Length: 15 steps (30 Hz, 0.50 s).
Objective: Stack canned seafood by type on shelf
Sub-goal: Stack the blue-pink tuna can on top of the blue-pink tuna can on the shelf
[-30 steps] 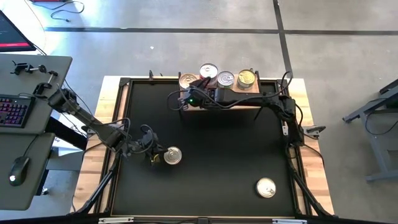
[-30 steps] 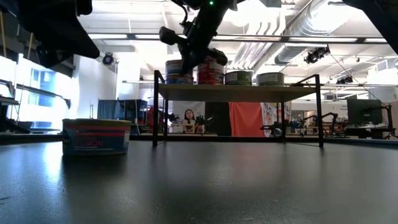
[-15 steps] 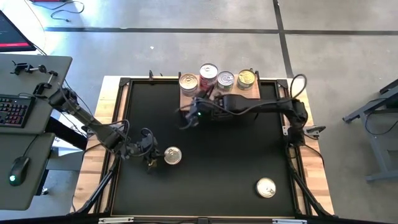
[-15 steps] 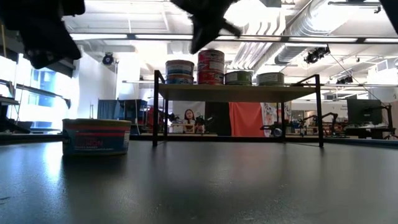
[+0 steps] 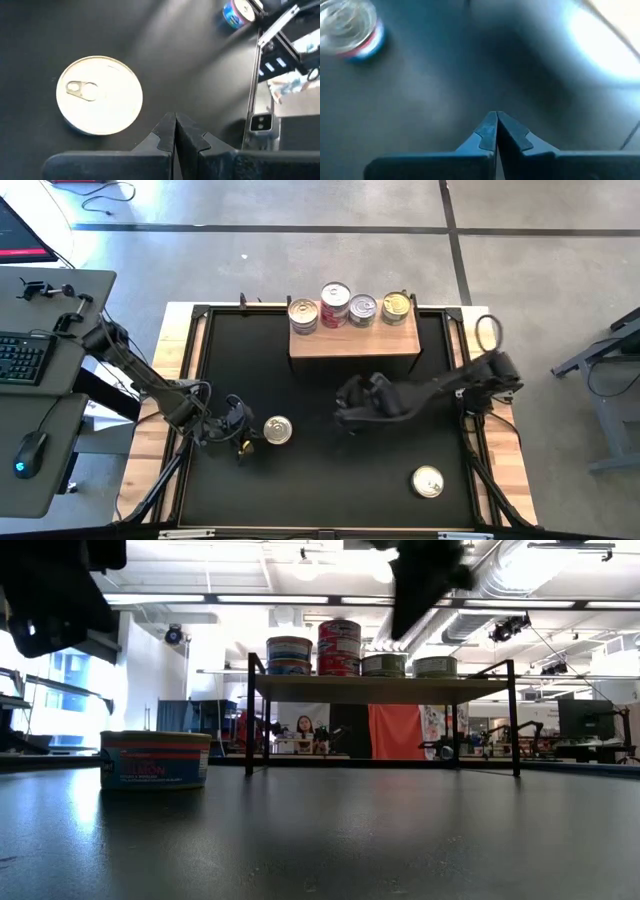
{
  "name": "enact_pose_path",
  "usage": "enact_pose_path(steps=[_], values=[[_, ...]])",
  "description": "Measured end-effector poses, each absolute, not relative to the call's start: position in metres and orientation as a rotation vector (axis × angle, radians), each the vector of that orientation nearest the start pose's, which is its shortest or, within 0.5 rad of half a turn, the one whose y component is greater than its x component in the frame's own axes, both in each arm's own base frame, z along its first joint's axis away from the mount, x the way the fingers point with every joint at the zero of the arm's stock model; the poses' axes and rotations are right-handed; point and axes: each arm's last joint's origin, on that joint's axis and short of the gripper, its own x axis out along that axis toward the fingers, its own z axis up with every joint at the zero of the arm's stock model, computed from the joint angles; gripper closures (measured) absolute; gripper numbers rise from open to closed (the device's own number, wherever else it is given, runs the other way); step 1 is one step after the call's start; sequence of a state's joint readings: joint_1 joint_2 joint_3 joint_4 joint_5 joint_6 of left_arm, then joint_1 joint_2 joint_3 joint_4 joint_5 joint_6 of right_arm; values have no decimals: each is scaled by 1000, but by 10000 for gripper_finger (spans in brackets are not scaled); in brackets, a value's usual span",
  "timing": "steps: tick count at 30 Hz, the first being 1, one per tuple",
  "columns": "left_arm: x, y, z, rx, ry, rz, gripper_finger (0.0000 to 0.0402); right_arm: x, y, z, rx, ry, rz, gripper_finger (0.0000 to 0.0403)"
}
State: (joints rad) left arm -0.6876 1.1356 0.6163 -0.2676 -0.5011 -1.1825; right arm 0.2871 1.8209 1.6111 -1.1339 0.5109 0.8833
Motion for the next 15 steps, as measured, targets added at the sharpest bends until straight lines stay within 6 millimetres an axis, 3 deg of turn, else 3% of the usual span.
enact_pose_path(steps=[7, 11, 15], values=[[196, -130, 215, -747, 676, 385, 401, 282, 109, 259, 441, 885, -517, 403], [218, -135, 220, -703, 741, 458, 401, 262, 110, 249, 554, 770, -395, 403], [233, -142, 221, -682, 748, 466, 402, 253, 107, 238, 610, 720, -348, 403]])
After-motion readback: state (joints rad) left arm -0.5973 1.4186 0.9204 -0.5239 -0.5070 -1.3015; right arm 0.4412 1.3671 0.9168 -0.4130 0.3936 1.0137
